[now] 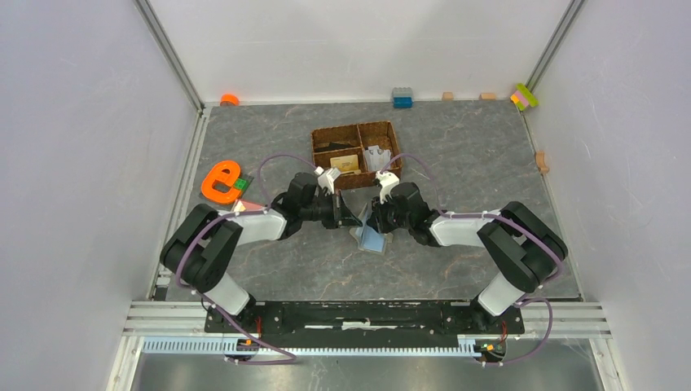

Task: Take the credit cards out of the card holder
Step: Remove the credit card from the card holder.

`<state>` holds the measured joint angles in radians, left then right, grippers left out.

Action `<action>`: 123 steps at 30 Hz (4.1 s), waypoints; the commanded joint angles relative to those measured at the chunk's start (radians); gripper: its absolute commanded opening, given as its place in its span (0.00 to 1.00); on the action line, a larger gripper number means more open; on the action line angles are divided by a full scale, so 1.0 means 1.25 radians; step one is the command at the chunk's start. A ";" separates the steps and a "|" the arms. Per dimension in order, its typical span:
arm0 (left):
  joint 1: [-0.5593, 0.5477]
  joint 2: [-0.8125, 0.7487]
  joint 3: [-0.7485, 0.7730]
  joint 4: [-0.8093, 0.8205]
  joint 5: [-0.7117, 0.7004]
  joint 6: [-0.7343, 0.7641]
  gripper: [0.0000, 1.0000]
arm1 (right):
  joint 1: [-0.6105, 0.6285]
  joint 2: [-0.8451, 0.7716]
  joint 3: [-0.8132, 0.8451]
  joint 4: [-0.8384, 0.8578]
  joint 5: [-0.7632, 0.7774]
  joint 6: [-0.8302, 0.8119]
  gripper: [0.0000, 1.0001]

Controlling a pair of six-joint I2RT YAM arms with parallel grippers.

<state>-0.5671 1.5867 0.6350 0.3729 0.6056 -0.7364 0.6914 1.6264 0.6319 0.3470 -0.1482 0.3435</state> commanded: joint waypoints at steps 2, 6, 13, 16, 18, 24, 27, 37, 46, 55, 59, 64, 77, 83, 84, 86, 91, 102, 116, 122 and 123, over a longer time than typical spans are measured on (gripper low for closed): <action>-0.005 0.021 0.040 -0.047 -0.033 0.010 0.02 | 0.000 0.001 0.007 -0.017 -0.019 0.007 0.27; -0.005 -0.017 0.036 -0.088 -0.085 0.031 0.02 | -0.002 -0.031 -0.004 -0.018 -0.013 0.012 0.28; -0.006 -0.045 0.038 -0.126 -0.129 0.049 0.02 | -0.013 -0.055 -0.024 -0.005 -0.031 0.033 0.34; -0.005 -0.058 0.033 -0.130 -0.141 0.050 0.02 | -0.017 -0.078 -0.052 0.039 -0.065 0.063 0.47; -0.004 -0.069 0.030 -0.131 -0.149 0.049 0.02 | -0.017 -0.094 -0.082 0.090 -0.096 0.086 0.52; -0.004 -0.095 0.015 -0.106 -0.127 0.043 0.02 | -0.016 -0.097 -0.114 0.197 -0.183 0.122 0.72; -0.003 -0.065 0.016 -0.062 -0.058 0.013 0.02 | -0.017 -0.087 -0.118 0.231 -0.219 0.135 0.80; -0.008 -0.018 0.024 -0.037 -0.026 -0.002 0.02 | -0.017 -0.081 -0.130 0.266 -0.223 0.147 0.90; -0.004 -0.058 0.015 -0.059 -0.069 0.009 0.02 | -0.023 -0.073 -0.111 0.194 -0.175 0.132 0.64; 0.002 -0.169 -0.016 -0.115 -0.193 0.042 0.02 | -0.026 -0.082 -0.090 0.107 -0.101 0.111 0.65; 0.002 -0.193 -0.022 -0.125 -0.221 0.046 0.02 | -0.028 -0.076 -0.086 0.104 -0.099 0.110 0.65; 0.003 -0.155 -0.007 -0.125 -0.190 0.043 0.02 | -0.031 -0.054 -0.082 0.138 -0.156 0.117 0.47; 0.003 -0.136 0.017 -0.185 -0.233 0.066 0.17 | -0.043 -0.029 -0.079 0.179 -0.218 0.122 0.40; 0.003 -0.118 0.030 -0.218 -0.251 0.076 0.48 | -0.043 -0.013 -0.077 0.191 -0.233 0.130 0.40; 0.003 -0.111 0.035 -0.225 -0.251 0.078 0.50 | -0.043 -0.015 -0.077 0.191 -0.233 0.129 0.41; 0.003 -0.089 0.050 -0.241 -0.250 0.085 0.52 | -0.043 -0.020 -0.080 0.191 -0.230 0.128 0.40; 0.003 -0.031 0.082 -0.268 -0.248 0.099 0.52 | -0.043 -0.018 -0.078 0.189 -0.229 0.128 0.41; 0.002 -0.024 0.090 -0.269 -0.238 0.108 0.13 | -0.044 -0.066 -0.077 0.115 -0.150 0.098 0.48; 0.008 -0.107 -0.037 0.065 -0.025 -0.023 0.02 | -0.045 -0.185 -0.147 0.245 -0.224 0.126 0.45; 0.007 -0.118 -0.091 0.252 0.041 -0.102 0.02 | -0.052 -0.146 -0.155 0.300 -0.262 0.174 0.47; 0.008 -0.121 -0.100 0.282 0.047 -0.115 0.02 | -0.056 -0.146 -0.160 0.308 -0.265 0.181 0.47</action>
<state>-0.5606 1.4788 0.5377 0.4755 0.5667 -0.7753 0.6361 1.4395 0.4488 0.6334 -0.4232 0.5247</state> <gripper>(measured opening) 0.062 0.465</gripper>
